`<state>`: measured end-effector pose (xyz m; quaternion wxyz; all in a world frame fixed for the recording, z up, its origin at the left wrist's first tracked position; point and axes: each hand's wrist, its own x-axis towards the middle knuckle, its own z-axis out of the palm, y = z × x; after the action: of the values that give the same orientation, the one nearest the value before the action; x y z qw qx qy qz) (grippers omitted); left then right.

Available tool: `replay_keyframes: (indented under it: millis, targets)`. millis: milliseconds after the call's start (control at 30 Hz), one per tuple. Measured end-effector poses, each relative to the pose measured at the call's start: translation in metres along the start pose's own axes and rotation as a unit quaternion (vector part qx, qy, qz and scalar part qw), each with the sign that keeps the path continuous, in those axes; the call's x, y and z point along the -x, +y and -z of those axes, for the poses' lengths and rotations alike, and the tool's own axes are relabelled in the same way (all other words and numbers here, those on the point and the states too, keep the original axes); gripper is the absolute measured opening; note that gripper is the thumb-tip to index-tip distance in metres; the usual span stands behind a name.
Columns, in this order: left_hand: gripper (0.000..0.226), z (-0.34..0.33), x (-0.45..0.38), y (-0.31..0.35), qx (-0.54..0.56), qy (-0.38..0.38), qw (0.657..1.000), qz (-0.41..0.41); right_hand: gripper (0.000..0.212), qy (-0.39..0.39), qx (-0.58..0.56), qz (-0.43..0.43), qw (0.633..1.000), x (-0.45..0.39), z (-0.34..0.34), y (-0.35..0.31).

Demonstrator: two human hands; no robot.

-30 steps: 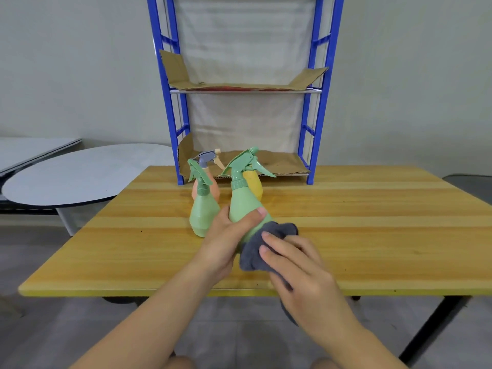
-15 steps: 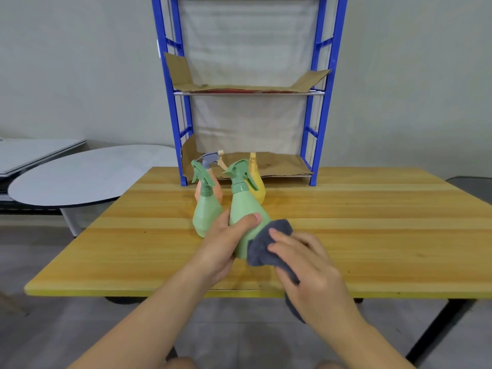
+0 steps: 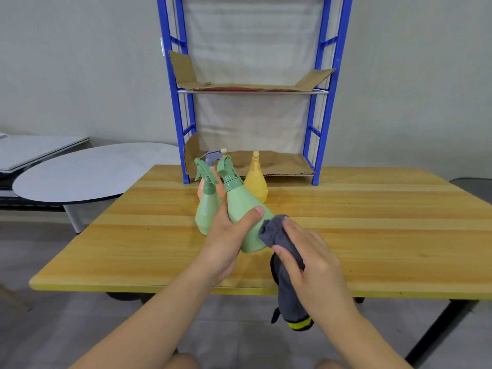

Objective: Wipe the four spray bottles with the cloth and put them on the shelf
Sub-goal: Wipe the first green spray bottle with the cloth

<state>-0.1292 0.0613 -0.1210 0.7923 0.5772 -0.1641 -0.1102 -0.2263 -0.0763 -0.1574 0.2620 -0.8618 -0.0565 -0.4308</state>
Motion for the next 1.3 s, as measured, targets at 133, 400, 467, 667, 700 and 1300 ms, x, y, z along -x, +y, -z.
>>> replay_keyframes:
  millis: [133, 400, 467, 667, 700, 1300]
  targets:
    - [0.049, 0.002, -0.001, 0.001, 0.008, -0.004, 1.0, -0.003, 0.037, 0.019, 0.056, 0.035, 0.998, -0.001, -0.004, 0.002]
    - [0.027, 0.01, -0.003, 0.002, 0.01, 0.003, 1.0, 0.025, 0.035, -0.013, 0.074, 0.136, 0.988, 0.008, -0.005, -0.007]
    - [0.028, 0.011, -0.003, 0.004, -0.012, -0.007, 1.0, 0.018, 0.034, 0.004, 0.071, 0.128, 0.989, 0.003, -0.005, 0.002]
    - [0.052, 0.006, -0.002, 0.0, -0.002, 0.001, 1.0, 0.031, 0.034, -0.04, 0.107, 0.177, 0.978, 0.006, -0.004, -0.012]
    - [0.052, 0.007, -0.002, -0.001, 0.002, 0.006, 0.999, 0.037, 0.035, -0.047, 0.113, 0.175, 0.977, 0.003, -0.003, -0.01]
    - [0.031, 0.004, 0.004, 0.005, -0.001, 0.007, 1.0, 0.028, 0.033, -0.024, 0.088, 0.126, 0.988, -0.001, 0.005, -0.007]
